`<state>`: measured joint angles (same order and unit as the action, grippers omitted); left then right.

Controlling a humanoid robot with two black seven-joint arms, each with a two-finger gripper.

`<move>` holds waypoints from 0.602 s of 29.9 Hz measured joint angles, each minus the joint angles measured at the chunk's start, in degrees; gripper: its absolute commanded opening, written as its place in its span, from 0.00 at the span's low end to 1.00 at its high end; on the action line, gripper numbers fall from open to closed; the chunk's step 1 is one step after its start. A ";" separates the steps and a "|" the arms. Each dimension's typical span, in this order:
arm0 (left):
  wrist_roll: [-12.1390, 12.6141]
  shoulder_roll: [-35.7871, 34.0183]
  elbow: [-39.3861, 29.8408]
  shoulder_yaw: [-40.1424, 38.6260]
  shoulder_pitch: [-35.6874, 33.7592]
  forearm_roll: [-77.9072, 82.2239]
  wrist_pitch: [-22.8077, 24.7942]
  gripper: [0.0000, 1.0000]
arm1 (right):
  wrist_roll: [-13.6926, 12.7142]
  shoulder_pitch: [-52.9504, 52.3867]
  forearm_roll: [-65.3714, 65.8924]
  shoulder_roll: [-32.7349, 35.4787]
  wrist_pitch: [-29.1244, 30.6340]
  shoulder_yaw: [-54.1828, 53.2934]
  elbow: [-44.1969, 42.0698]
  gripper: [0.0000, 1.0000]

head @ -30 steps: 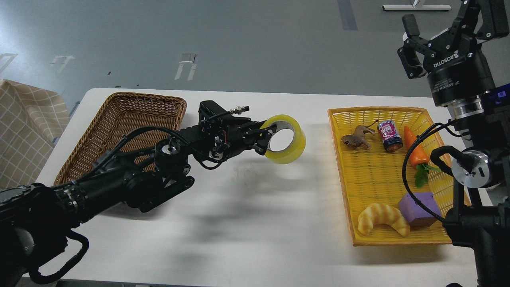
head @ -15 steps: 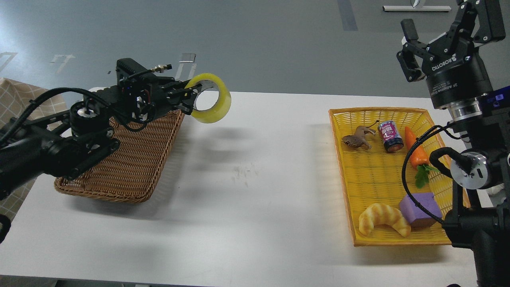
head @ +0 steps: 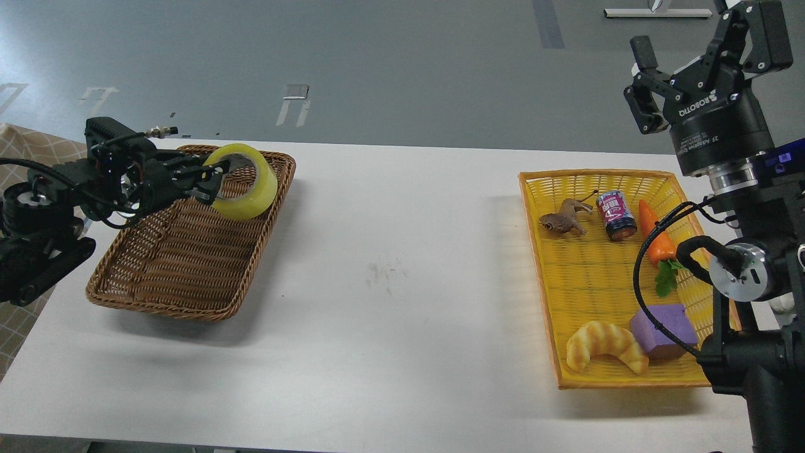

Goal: Place and transfer tape with both arms
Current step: 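Carry the tape roll into the wicker basket and lower it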

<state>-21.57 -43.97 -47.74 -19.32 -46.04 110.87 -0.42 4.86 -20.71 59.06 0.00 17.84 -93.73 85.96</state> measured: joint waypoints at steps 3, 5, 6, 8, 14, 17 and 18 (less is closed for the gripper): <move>-0.76 0.00 1.17 0.00 0.38 -0.13 -0.05 0.23 | 0.00 0.10 -0.03 0.00 0.00 0.03 0.06 1.00; -0.98 0.20 2.72 0.00 0.60 -0.42 -0.10 0.26 | 0.00 0.18 -0.04 0.00 0.04 0.05 0.07 1.00; -1.07 0.33 3.45 0.00 0.68 -0.66 -0.10 0.28 | 0.00 0.21 -0.06 0.00 0.05 0.08 0.07 1.00; -1.16 0.50 4.84 0.00 0.86 -1.13 -0.18 0.41 | 0.00 0.27 -0.07 0.00 0.08 0.10 0.08 1.00; -2.92 0.97 8.29 0.00 1.36 -1.78 -1.68 0.89 | -0.01 0.48 -0.07 0.00 0.09 0.17 0.17 1.00; -4.02 1.05 9.53 0.00 2.15 -1.87 -2.67 0.96 | -0.03 0.50 -0.06 0.00 0.09 0.24 0.17 1.00; -4.51 1.07 9.66 0.00 2.31 -2.13 -2.80 0.97 | -0.03 0.52 -0.04 0.00 0.09 0.28 0.17 1.00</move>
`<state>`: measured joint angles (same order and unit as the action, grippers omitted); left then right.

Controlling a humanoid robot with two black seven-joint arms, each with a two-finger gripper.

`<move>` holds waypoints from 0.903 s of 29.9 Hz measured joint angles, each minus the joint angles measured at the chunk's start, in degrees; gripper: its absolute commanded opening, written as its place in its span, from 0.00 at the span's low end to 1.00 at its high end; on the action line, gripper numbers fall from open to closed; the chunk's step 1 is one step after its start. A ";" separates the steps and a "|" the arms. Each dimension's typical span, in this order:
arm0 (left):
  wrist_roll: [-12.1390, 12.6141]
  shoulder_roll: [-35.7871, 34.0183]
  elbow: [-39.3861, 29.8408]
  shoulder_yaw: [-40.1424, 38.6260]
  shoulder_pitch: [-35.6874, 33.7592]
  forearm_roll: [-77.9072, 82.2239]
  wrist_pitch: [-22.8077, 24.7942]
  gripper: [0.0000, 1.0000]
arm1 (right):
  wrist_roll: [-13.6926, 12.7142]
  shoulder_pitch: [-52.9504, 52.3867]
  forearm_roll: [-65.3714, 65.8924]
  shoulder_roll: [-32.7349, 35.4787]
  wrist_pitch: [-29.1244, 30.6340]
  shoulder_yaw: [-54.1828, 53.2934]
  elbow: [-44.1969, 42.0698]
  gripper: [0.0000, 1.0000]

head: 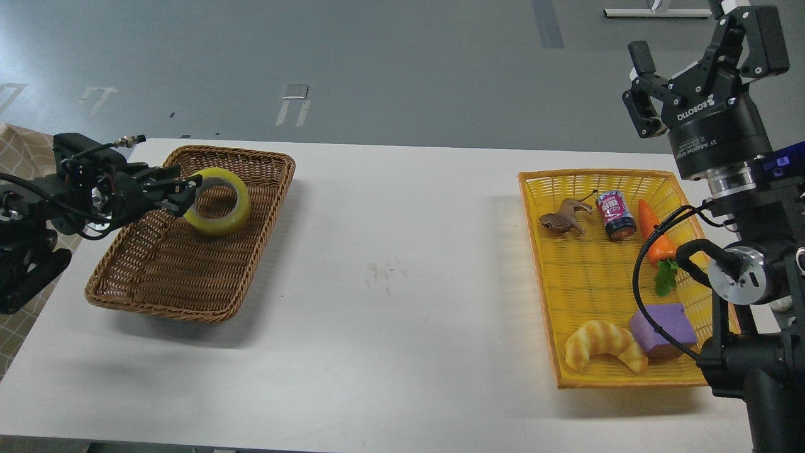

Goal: Place and transfer tape with both arms
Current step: 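Carry the tape roll into the wicker basket and lower it, then release the tape roll and raise the left gripper away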

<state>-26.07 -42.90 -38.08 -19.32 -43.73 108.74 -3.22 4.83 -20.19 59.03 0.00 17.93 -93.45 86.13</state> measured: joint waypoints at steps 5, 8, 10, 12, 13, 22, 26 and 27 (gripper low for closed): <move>-1.78 -0.13 0.20 0.00 1.25 -2.03 -0.10 0.97 | 0.00 0.11 0.03 0.00 -0.07 0.04 0.00 1.00; -1.91 -0.18 0.16 -0.04 1.25 -4.06 -0.11 0.98 | 0.00 0.37 0.03 0.00 -0.08 0.09 0.00 1.00; -1.92 -0.18 -0.02 -0.12 1.07 -6.38 -0.12 0.98 | 0.00 0.61 0.04 0.00 -0.07 0.10 0.00 1.00; -1.92 -0.06 -0.38 -0.42 0.79 -10.60 -0.12 0.98 | 0.00 0.78 0.04 0.00 -0.03 0.11 0.01 1.00; -1.92 0.15 -0.51 -0.50 0.49 -13.74 -0.12 0.98 | 0.00 0.79 0.04 0.00 -0.02 0.11 0.01 1.00; -1.94 7.10 -0.10 -0.83 -9.64 -40.48 0.36 0.98 | -7.91 -2.30 0.29 -0.01 0.11 0.86 0.08 1.00; -1.94 11.25 -0.86 -0.96 -13.17 -56.76 1.05 0.98 | -10.19 -3.50 0.28 0.00 0.18 0.92 -0.05 1.00; -1.94 11.65 -0.89 -1.02 -14.05 -59.96 1.25 0.98 | -10.34 -3.54 0.23 -0.01 0.28 0.92 -0.04 1.00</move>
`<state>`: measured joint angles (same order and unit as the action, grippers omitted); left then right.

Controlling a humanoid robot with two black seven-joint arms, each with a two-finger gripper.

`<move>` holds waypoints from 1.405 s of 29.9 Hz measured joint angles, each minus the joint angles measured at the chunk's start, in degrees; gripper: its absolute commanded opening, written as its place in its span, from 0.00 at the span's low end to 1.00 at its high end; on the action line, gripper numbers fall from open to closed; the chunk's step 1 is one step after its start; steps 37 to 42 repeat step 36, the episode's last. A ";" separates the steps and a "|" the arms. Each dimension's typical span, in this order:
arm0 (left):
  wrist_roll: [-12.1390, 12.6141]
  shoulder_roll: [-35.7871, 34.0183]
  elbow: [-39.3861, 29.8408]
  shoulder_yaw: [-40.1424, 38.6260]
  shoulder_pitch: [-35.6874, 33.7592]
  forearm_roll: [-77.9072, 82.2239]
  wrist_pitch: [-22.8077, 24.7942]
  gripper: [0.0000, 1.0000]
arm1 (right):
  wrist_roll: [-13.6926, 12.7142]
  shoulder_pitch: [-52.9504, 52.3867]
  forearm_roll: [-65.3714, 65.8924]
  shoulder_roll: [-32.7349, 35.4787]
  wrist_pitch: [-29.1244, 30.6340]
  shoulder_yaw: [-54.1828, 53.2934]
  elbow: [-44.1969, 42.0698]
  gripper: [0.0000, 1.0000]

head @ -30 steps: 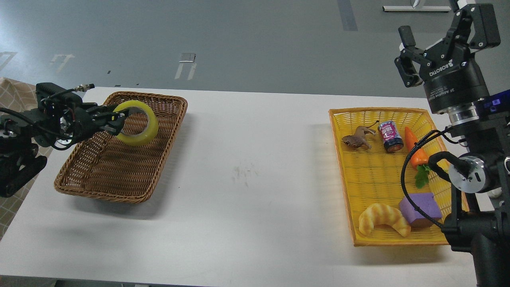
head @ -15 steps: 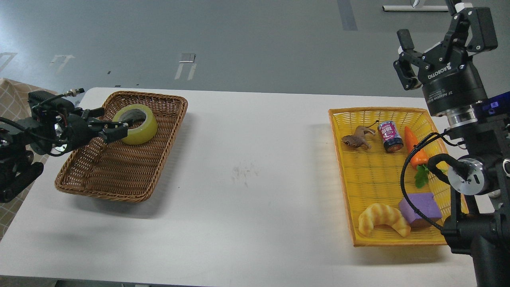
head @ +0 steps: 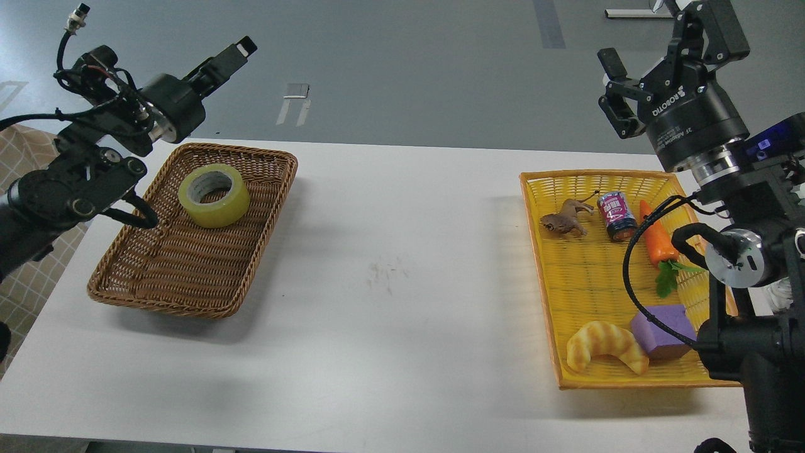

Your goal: Place and transfer tape with both arms

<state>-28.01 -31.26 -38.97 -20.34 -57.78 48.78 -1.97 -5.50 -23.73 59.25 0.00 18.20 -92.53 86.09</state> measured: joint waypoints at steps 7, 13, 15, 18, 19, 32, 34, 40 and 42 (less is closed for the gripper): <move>0.01 0.11 -3.61 -2.70 -5.15 -23.95 15.00 0.98 | -0.21 -2.92 -0.05 0.84 0.20 2.54 0.08 1.00; 0.01 -2.31 -12.40 -15.10 -2.50 -31.68 28.83 0.98 | -0.13 -5.96 -0.02 1.37 0.19 2.79 -0.05 1.00; 0.02 -3.15 -15.50 -16.88 0.25 -31.87 29.53 0.98 | 0.02 -6.59 -0.02 1.43 0.18 2.78 -0.06 1.00; 0.02 -3.35 -22.06 -20.87 4.66 -32.18 26.41 0.98 | 0.39 -6.72 -0.13 1.25 0.19 2.75 0.19 1.00; 0.01 -3.08 -23.70 -22.70 5.99 -32.19 25.18 0.98 | 0.52 -6.61 -0.16 1.06 0.19 2.71 0.37 1.00; 0.02 -2.56 -32.80 -33.49 17.54 -30.24 26.08 0.98 | 0.67 -6.00 -0.28 0.69 0.42 2.77 1.01 1.00; 0.02 -2.08 -33.91 -34.09 18.14 -30.23 25.64 0.98 | 0.67 -5.92 -0.28 0.57 0.42 2.77 0.78 1.00; 0.02 -1.14 -35.19 -35.26 19.27 -30.23 25.13 0.98 | 0.67 -5.90 -0.28 0.29 0.42 2.79 0.55 1.00; 0.02 -1.14 -35.19 -35.26 19.27 -30.23 25.13 0.98 | 0.67 -5.90 -0.28 0.29 0.42 2.79 0.55 1.00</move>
